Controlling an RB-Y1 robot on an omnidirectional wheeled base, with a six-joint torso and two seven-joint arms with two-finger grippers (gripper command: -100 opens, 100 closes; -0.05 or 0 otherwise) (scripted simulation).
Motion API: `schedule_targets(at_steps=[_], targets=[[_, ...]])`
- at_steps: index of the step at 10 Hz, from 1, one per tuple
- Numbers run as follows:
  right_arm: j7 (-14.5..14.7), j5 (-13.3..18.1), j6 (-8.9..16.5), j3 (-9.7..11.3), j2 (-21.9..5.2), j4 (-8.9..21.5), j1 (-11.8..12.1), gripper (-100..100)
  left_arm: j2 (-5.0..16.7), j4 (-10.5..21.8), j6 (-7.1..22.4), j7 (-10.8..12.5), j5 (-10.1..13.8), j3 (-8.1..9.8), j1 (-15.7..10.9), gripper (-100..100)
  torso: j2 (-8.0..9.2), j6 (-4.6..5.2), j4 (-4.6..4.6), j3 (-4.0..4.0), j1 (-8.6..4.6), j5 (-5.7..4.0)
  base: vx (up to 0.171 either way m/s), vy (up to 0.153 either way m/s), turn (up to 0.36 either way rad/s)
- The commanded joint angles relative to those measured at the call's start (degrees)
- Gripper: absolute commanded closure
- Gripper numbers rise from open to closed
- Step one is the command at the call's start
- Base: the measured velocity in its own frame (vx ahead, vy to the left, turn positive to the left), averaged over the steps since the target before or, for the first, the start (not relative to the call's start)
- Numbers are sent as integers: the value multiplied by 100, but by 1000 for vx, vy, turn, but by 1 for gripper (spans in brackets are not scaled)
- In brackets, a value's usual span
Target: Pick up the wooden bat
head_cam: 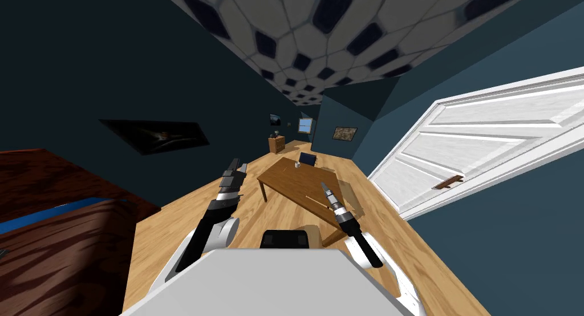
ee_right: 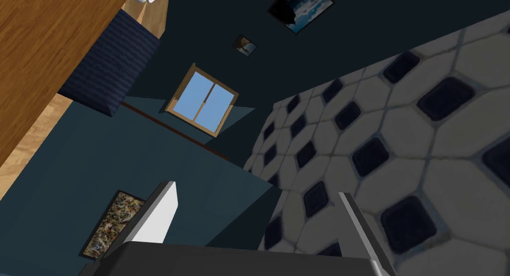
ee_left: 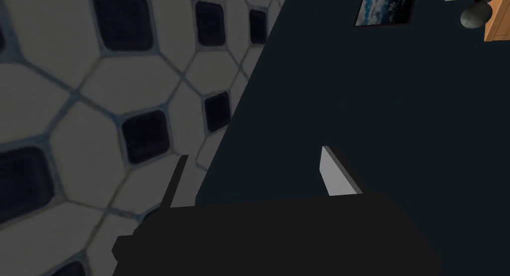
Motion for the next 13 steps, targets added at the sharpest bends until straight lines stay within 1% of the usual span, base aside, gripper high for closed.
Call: schedule_targets(at_steps=[1, 2, 3, 4, 5, 7, 8, 9, 10, 11, 12, 13], targets=[[22, 18, 10, 3, -145, 245, 1, -100, 0, 0, 0, 0, 0, 0, 0, 0, 0, 0, 0, 0, 0, 0, 23, 90, 119], [22, 18, 10, 3, -145, 245, 1, -100, 0, 0, 0, 0, 0, 1, 1, 0, 2, 6, 0, 1, -6, 1, 11, 26, -24], [102, 104, 41, 79, -354, 456, -5, -100, 1, 0, 0, 0, 0, 1, 1, 0, 6, 6, 1, 3, -26, -4, 18, 49, 251], [102, 104, 41, 79, -354, 561, -5, -100, 1, 0, 0, 0, 0, 0, 0, 0, 3, 0, 1, 2, -22, -4, 23, 50, 119], [187, 201, 63, 172, -561, 766, -18, -100, 1, 0, 0, 0, 0, 1, 1, 0, 3, 6, 0, 1, -23, -3, 29, 75, 209], [187, 201, 63, 172, -561, 893, -18, -100, 0, 0, 0, 0, 0, 1, 1, 0, 0, 5, 0, 0, -13, -2, 22, 55, 58], [277, 308, 77, 280, -764, 1090, -39, -100, 1, 0, 0, 0, 0, 1, 1, 0, 5, 7, 1, 2, -24, -4, 34, 54, 237], [277, 308, 77, 280, -764, 1195, -39, -100, 1, 0, 0, 0, 0, 1, 0, 0, 0, 1, 0, 0, -21, -3, 34, 52, 138], [277, 308, 77, 280, -764, 1239, -39, -100, 1, 0, 0, 0, 0, 1, 1, 0, 1, 6, 0, 0, -21, -3, 13, 26, -20], [372, 424, 81, 402, -963, 1398, -67, -100, 1, 0, 0, 0, 0, 2, 1, 0, 7, 8, 1, 3, -29, -4, 26, 57, 224], [372, 424, 81, 402, -963, 1570, -67, -100, 1, 0, 0, 0, 0, 1, 0, 0, 3, 2, 1, 2, -21, -3, 32, 54, 145], [372, 424, 81, 402, -963, 1597, -67, -100, 1, 0, 0, 0, 0, 1, 1, 0, 2, 7, 0, 1, -21, -3, 17, 24, -17]])
